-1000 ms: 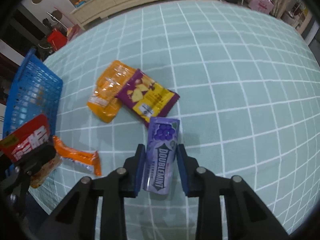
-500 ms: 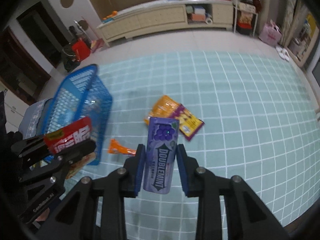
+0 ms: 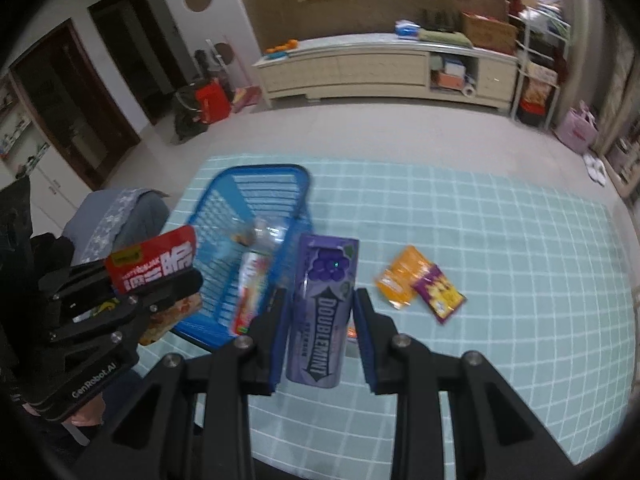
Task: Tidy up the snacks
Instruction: 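Carry the red pouch and purple gum pack over the blue basket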
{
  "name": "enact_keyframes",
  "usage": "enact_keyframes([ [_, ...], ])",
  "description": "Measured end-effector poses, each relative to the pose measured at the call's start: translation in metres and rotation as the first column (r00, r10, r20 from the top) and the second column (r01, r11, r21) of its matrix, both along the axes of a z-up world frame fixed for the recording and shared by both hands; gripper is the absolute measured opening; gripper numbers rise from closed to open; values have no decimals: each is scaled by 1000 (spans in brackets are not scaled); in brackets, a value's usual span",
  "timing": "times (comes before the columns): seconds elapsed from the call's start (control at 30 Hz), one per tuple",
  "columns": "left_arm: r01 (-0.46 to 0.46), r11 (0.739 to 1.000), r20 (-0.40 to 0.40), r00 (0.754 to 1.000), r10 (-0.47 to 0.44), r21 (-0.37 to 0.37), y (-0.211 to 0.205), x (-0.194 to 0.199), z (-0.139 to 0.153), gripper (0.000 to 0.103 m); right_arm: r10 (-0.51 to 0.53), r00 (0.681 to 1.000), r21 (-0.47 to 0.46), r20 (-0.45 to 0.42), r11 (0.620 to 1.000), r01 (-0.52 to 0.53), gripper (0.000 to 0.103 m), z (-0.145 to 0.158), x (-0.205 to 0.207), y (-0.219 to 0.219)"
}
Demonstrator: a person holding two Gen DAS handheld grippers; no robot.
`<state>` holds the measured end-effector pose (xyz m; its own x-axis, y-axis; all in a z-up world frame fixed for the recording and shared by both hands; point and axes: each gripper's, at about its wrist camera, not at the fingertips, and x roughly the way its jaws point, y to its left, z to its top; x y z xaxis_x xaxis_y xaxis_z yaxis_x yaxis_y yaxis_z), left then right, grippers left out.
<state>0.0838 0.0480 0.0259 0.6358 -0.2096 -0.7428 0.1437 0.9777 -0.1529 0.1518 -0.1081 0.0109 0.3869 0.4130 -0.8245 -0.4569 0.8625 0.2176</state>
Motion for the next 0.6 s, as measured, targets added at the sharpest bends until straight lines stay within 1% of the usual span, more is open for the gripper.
enact_keyframes([
  [0.2,-60,998,-3,998,61,13,39,-13,4,11,66,997,28,-41,997,-65,36,-13,-2,40],
  [0.47,-131,991,-23,991,131,6,83,-27,-7,11,121,983,64,-136,992,-113,36,-39,2,89],
  [0.6,-156,988,-45,987,155,-5,101,-28,-16,11,137,975,61,-172,990,-129,36,-55,3,115],
])
